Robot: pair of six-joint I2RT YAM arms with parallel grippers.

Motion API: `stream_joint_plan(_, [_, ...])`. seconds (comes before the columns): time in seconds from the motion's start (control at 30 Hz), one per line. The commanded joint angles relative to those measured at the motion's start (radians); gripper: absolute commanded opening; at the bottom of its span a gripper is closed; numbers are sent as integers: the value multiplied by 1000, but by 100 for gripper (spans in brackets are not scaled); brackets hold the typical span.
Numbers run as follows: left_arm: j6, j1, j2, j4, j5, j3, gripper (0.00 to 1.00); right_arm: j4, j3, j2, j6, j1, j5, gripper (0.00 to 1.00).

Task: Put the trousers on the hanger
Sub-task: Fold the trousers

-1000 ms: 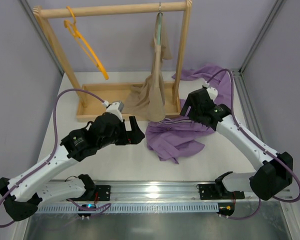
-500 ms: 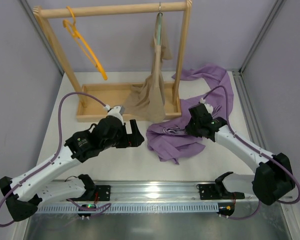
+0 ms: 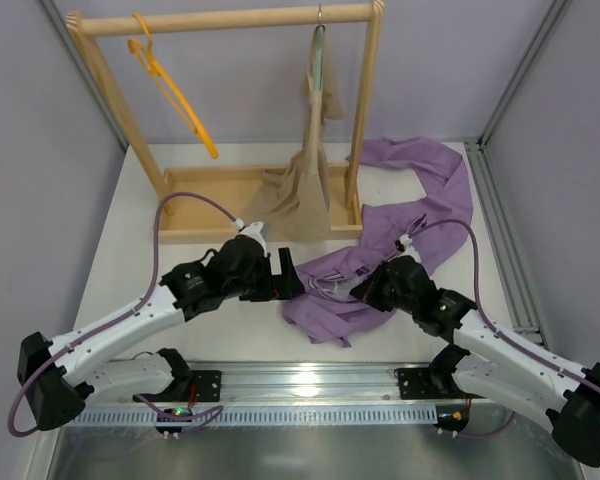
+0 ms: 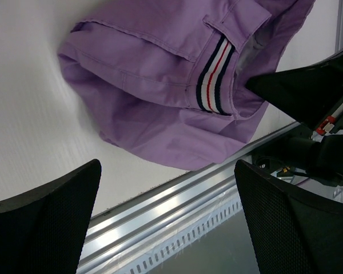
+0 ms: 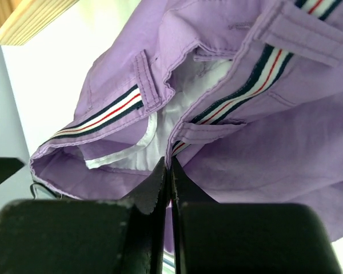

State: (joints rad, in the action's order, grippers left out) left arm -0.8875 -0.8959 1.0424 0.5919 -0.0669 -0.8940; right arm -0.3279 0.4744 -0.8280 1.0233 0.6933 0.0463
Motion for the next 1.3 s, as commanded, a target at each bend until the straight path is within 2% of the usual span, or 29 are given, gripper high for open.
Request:
stream_joint_plan(0.0, [-11,3,14,-124,90,6,99,139,10,4,61,47,12,4])
stream_joint_plan(0.23, [-18,3,88,-153,82,0,99,178,67,-114,32,144,39,4])
stream_joint_plan(0.37, [-22,3,143,-139,44,0,94,171,95,-154,14,173,41,4])
stream_joint_plan(0.6, [-27,3,240,-61,-60,-16,85,133,89,-117,0,178,73,8])
stream_joint_plan(0.63, [-27,3,251,-61,-60,-17,82,139,84,-114,0,178,67,9])
stream_joint_plan(0.7, [-21,3,263,-73,-53,-20,62,156,75,-114,-5,178,55,11])
stream_joint_plan(0.73, [-19,3,268,-78,-50,-19,41,159,78,-114,-5,178,52,14])
stream_joint_plan(0.77, [-16,3,265,-84,-44,-16,33,149,81,-117,-6,178,53,18])
stream_joint_plan(0.8, [-18,3,260,-99,-36,-11,27,138,92,-118,-5,178,69,30])
stream_joint_plan(0.83, [-19,3,245,-107,-33,3,17,126,99,-118,0,178,78,37])
stream_joint_plan(0.9, [-22,3,222,-119,-30,15,7,48,137,-115,9,178,143,53])
stream_joint_plan(0.93, [-22,3,203,-119,-33,24,0,-26,151,-108,24,178,185,57])
stream_joint_plan(1.0, [-22,3,189,-109,-39,29,0,-101,193,-96,46,169,301,68])
stream_joint_plan(1.03, [-24,3,182,-106,-40,27,0,-167,202,-88,75,160,341,69])
stream_joint_plan(1.1, [-22,3,176,-103,-37,27,0,-230,227,-86,113,106,424,71])
stream_joint_plan(1.27, [-36,3,151,-98,-30,27,0,-313,251,-99,89,-95,438,71])
